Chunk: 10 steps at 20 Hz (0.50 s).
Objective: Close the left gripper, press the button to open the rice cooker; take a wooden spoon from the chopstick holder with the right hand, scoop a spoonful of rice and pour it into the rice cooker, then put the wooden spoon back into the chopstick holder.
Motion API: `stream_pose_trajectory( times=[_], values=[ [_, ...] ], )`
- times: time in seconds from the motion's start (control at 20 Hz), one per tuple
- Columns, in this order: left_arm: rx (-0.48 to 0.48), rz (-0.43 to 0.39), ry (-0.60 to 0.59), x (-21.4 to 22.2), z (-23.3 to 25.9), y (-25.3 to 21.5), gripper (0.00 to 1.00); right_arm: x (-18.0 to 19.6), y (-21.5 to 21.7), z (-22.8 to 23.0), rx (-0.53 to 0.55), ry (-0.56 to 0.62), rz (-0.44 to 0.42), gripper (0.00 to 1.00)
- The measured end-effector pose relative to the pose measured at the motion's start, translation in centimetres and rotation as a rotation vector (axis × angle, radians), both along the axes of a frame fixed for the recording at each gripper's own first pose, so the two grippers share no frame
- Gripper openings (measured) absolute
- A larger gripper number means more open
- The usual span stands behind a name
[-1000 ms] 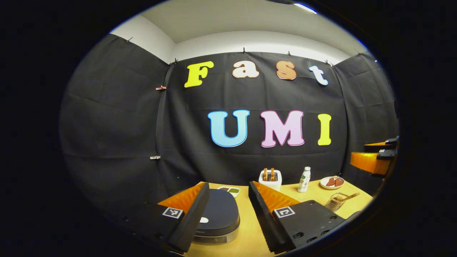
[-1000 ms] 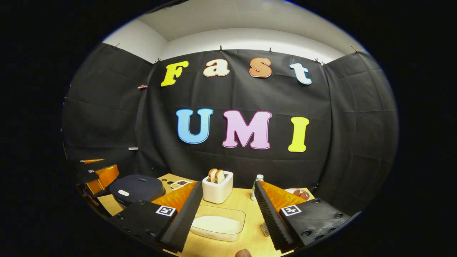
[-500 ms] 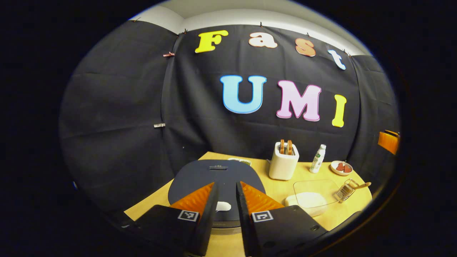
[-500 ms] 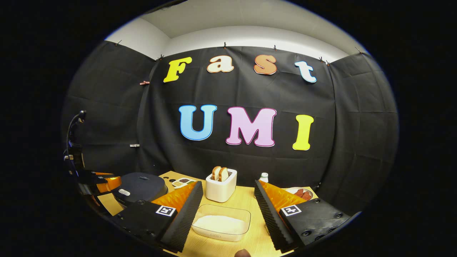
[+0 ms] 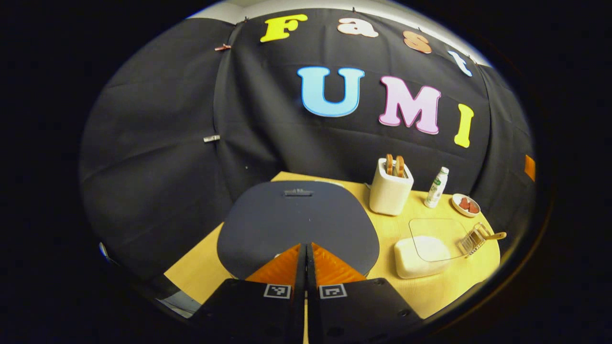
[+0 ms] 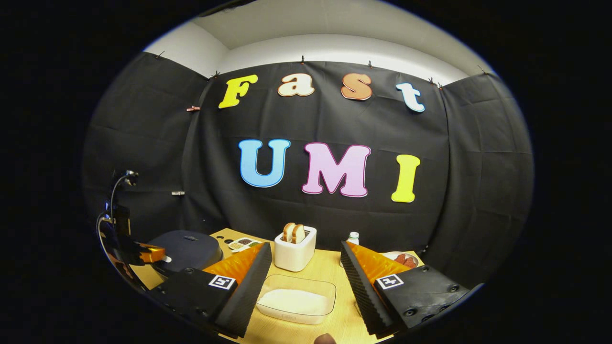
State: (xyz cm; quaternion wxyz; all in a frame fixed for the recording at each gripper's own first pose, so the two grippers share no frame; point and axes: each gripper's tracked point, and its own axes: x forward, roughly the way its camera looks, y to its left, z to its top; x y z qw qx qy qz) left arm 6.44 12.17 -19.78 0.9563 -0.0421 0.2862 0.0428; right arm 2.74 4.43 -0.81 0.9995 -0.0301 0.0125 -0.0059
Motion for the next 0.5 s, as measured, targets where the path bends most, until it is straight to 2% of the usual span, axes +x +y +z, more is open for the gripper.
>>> stream_pose_trajectory(
  times=[0.25,0.5],
  values=[
    [0.019,0.011,0.013,0.21,-0.02,-0.06,0.08,0.11,-0.22,-0.08,0.003,-0.002,-0.007,0.91],
    [-0.05,0.042,0.042,-0.14,-0.23,-0.11,0.07,0.09,-0.11,0.09,0.004,-0.004,-0.003,0.91]
  ],
)
